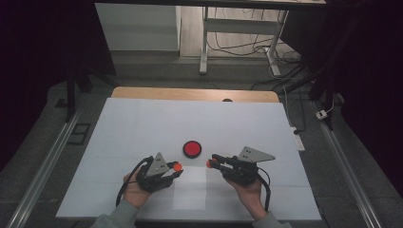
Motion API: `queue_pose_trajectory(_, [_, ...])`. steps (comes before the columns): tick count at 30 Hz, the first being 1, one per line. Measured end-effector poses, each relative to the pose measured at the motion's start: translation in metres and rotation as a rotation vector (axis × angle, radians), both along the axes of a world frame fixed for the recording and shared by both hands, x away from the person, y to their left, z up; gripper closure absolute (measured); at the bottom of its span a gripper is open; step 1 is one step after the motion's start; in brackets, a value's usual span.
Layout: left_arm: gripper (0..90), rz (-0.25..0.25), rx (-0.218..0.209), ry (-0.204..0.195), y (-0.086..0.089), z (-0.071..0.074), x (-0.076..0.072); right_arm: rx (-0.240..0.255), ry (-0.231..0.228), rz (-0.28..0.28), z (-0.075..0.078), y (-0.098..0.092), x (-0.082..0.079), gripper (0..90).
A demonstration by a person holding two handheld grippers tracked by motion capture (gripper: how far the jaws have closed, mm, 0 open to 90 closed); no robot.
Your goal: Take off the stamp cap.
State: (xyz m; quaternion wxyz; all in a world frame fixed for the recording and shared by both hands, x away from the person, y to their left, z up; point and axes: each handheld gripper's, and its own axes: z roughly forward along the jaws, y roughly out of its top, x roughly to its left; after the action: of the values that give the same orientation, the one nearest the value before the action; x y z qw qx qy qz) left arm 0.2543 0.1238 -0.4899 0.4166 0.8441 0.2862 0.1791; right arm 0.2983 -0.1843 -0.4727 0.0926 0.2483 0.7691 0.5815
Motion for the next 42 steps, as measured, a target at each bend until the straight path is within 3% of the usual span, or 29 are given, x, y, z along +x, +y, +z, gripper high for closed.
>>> queue_pose_trajectory(13, [64.8,0.09,-0.062,-0.002,0.044,0.001,-0.011,-0.009,-0.008,-0.02,-0.001,-0.005,0.001,72.6])
queue_pose_trajectory(30, [64.8,0.135,-0.08,0.017,0.068,-0.005,-0.021,-0.018,-0.017,-0.034,0.0,-0.009,0.002,72.6])
queue_pose_trajectory(42, [64.7,0.134,-0.08,0.022,0.068,-0.006,-0.019,-0.02,-0.018,-0.033,0.0,-0.009,0.002,72.6])
